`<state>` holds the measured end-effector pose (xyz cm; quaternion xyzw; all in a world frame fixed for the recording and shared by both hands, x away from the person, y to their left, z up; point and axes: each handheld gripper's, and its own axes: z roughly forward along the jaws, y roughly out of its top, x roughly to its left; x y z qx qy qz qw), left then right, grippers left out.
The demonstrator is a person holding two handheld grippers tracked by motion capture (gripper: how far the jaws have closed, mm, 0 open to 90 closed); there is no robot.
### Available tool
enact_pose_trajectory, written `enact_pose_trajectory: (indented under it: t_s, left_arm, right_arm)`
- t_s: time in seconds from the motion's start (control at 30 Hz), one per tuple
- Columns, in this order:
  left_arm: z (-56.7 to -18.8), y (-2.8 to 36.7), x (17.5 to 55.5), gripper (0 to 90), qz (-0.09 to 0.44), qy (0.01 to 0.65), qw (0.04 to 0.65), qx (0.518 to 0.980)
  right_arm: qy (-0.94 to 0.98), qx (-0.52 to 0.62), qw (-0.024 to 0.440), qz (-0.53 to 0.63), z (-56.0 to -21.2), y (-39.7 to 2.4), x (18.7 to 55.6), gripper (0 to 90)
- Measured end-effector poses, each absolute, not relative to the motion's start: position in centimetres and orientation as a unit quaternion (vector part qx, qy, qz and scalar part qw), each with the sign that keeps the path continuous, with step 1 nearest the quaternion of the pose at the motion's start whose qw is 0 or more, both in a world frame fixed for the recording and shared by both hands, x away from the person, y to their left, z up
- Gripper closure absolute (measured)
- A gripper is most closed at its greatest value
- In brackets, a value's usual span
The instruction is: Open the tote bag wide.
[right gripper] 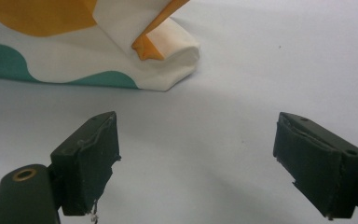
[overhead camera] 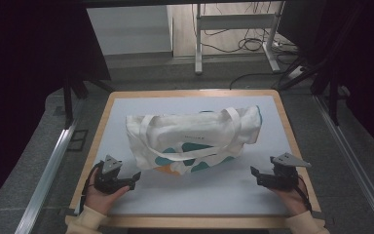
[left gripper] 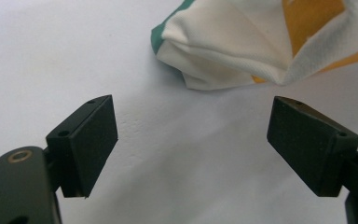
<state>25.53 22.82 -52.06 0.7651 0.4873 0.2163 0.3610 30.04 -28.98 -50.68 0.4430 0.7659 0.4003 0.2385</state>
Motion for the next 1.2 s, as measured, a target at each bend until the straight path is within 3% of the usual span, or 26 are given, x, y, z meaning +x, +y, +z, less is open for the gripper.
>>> enact_pose_trajectory:
  t_s: [0.77, 1.2]
  left_arm:
    - [-52.1, 23.9, 26.0, 22.7, 0.205, 0.515, 0.376, 0.742]
    - [-51.6, 24.1, 25.7, 22.3, 0.2, 0.511, 0.385, 0.741]
  right_arm:
    - [0.763, 0.447, 0.238, 0.402, -50.9, -29.0, 29.8, 21.3]
    - [0.766, 0.448, 0.237, 0.397, -51.0, -29.1, 29.8, 24.2]
